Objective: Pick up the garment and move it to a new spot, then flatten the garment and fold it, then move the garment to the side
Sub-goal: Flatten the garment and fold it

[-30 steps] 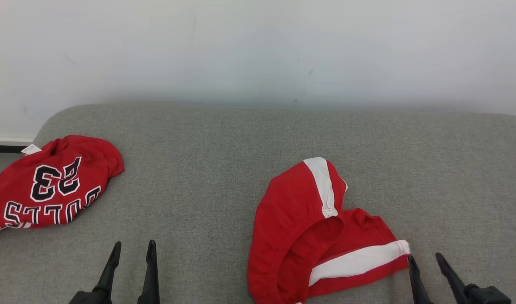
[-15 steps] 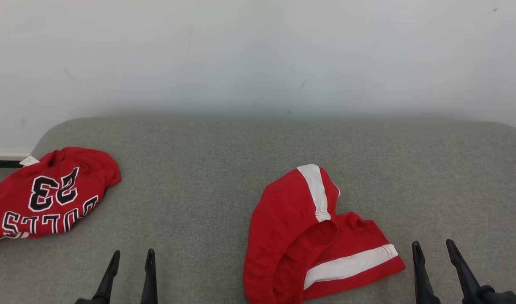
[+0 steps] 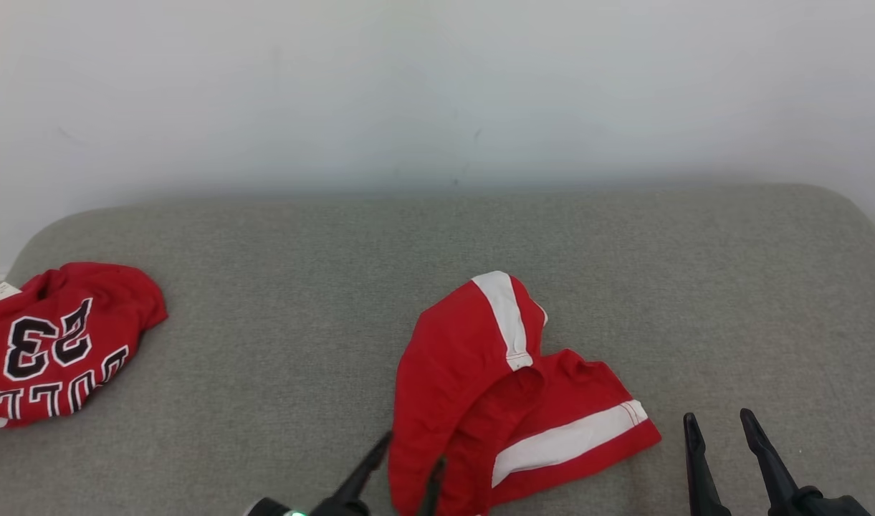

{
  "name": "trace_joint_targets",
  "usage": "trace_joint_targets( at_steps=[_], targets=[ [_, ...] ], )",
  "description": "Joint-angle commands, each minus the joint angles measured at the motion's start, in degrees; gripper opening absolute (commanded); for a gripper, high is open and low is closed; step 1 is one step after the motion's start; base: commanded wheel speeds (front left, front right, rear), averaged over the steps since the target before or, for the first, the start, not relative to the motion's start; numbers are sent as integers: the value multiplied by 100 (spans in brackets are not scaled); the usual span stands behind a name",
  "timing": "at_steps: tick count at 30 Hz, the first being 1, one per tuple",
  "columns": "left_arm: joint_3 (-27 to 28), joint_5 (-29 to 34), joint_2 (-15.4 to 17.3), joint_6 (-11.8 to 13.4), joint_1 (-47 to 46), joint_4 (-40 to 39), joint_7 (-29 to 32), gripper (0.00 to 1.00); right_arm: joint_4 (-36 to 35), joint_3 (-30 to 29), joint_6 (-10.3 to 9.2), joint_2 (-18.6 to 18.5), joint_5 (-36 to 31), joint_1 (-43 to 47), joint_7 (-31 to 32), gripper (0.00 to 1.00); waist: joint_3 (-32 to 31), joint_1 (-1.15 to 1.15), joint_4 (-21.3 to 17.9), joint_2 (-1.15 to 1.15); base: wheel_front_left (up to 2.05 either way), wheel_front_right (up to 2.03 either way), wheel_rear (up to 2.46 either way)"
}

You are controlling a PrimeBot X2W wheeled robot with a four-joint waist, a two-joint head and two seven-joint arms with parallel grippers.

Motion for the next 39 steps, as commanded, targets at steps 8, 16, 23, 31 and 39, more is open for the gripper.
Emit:
trace_joint_targets(
  at_steps=[8, 16, 23, 31, 39],
  targets=[
    [-1205, -259, 239, 9, -573, 663, 118, 100, 99, 79, 5, 32, 8, -101, -5, 100, 127, 0, -330, 0, 0, 0, 0],
    [-1944, -374, 486, 12, -974, 1307, 360, 100, 170, 119, 5, 58, 26, -142, -5, 100, 170, 0, -515, 0, 0, 0, 0],
    [-2347, -489, 698, 11, -1264, 1875, 723, 100, 204, 87, 5, 59, 14, -173, -5, 100, 193, 0, -620, 0, 0, 0, 0],
    [-2568, -744, 719, 11, -1410, 2072, 898, 0, 159, 64, 5, 68, -25, -160, -5, 100, 165, 0, -600, 0, 0, 0, 0],
    [-2273, -1185, 749, 63, -1521, 1651, 514, 0, 201, 16, 5, 57, -16, -44, -5, 100, 75, 0, -326, 0, 0, 0, 0]
  ],
)
